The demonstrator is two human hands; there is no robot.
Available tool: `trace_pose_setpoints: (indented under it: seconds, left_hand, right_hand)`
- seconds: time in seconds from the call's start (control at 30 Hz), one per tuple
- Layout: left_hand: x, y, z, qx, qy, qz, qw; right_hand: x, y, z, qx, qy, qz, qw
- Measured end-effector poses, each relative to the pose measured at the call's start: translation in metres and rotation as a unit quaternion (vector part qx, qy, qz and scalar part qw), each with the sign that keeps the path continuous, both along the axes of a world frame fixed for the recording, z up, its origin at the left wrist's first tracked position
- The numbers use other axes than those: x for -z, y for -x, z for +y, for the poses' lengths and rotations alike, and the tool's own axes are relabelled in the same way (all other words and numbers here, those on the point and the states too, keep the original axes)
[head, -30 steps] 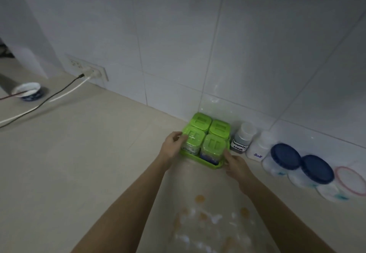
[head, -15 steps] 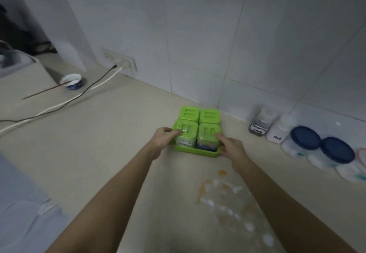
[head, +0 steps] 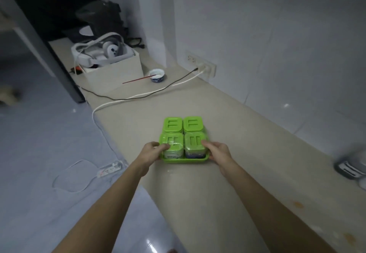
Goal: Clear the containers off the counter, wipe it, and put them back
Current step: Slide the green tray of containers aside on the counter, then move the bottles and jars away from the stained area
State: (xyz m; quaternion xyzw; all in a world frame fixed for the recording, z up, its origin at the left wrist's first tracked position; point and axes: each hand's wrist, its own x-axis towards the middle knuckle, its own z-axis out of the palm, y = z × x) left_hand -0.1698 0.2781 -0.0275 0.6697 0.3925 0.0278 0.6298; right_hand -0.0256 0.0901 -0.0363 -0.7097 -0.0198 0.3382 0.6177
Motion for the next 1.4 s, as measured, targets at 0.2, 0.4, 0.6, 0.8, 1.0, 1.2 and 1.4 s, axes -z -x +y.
trace_pose_setpoints:
  seconds: [0.2,0.4,0.6,0.8,1.0,1.2,1.4]
  left_hand:
    - [0.006,0.021,0.048,0.023,-0.021,0.023,0.999]
    - [0.010,0.014,0.048,0.051,-0.078,0.089,0.992]
    - [-0.026,-0.045,0.008,0.039,-0.568,0.059,0.820]
    - [-0.039,-0.153,-0.136,0.219,-0.536,-0.106,0.808]
    - [-0.041,-0.232,-0.304,0.391,-0.489,-0.146,0.766]
    - [-0.051,-0.303,-0.425,0.500,-0.474,-0.117,0.716]
    - [-0.026,-0.345,-0.475,0.502,-0.504,-0.134,0.690]
  right_hand:
    - [0.016,0.012,0.050,-0.027,0.008,0.000,1.000]
    - [0.026,0.012,0.050,-0.021,0.026,-0.039,0.999]
    - [0.005,-0.004,-0.014,-0.054,0.142,-0.269,0.951]
    - [-0.015,-0.052,-0.195,0.007,0.274,-0.373,0.886]
    - [-0.041,-0.105,-0.372,0.080,0.433,-0.438,0.784]
    - [-0.055,-0.151,-0.448,0.022,0.531,-0.438,0.725]
    - [-0.035,-0.177,-0.447,0.006,0.554,-0.408,0.726]
